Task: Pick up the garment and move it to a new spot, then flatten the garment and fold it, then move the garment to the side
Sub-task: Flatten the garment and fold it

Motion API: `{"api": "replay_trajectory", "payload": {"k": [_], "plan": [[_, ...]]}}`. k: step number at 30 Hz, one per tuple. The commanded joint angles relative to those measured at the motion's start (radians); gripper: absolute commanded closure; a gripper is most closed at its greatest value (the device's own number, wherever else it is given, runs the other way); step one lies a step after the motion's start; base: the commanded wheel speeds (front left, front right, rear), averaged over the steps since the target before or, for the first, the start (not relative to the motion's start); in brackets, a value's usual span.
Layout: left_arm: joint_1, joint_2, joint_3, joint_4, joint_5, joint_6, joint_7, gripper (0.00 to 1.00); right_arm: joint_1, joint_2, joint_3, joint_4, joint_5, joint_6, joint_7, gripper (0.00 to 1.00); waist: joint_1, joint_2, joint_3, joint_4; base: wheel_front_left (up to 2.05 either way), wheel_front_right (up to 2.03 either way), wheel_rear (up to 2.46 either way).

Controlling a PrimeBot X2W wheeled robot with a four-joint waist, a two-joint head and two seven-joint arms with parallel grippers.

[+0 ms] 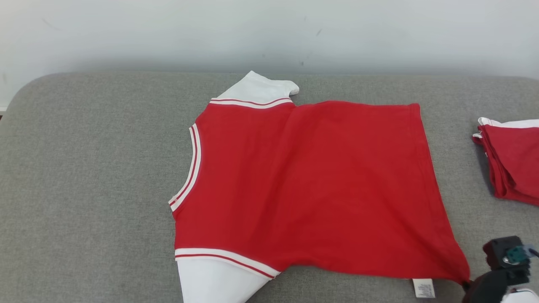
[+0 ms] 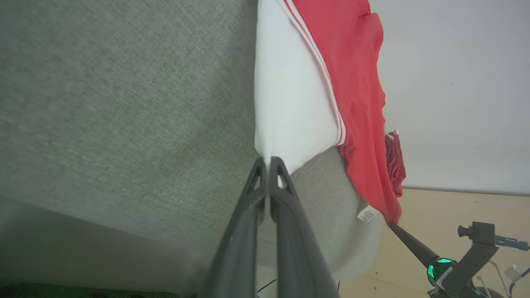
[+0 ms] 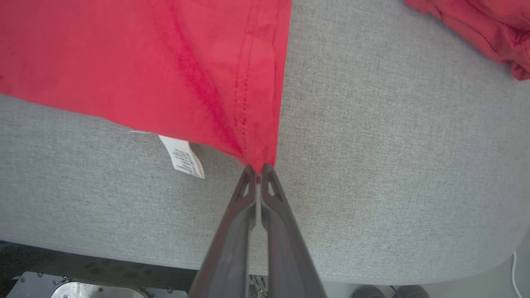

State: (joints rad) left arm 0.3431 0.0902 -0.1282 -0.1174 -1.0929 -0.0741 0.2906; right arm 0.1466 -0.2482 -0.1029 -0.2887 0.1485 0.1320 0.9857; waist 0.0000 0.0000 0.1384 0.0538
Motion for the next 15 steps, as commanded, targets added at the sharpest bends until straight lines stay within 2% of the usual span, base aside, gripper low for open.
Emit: {"api": "replay_trajectory", "payload": {"k": [1, 7, 15], "plan": [[0.021, 0.006, 0.006, -0.016, -0.009, 0.011, 0.007, 1.0, 0.023, 0.002, -0.02, -0.008, -0.006, -0.003, 0.009, 1.0, 0.0, 0.0, -0.002, -0.001, 0.0, 0.0, 0.0], [0.078, 0.04, 0.04, -0.071, -0.067, 0.047, 0.065, 1.0, 0.065, 0.013, -0.063, -0.036, -0.011, -0.003, 0.027, 1.0, 0.0, 0.0, -0.001, -0.004, 0.0, 0.0, 0.0], [0.113, 0.06, 0.049, -0.175, -0.163, 0.049, 0.147, 1.0, 0.078, 0.037, -0.065, -0.049, -0.014, -0.003, 0.028, 1.0, 0.0, 0.0, 0.006, 0.001, 0.0, 0.0, 0.0]]}}
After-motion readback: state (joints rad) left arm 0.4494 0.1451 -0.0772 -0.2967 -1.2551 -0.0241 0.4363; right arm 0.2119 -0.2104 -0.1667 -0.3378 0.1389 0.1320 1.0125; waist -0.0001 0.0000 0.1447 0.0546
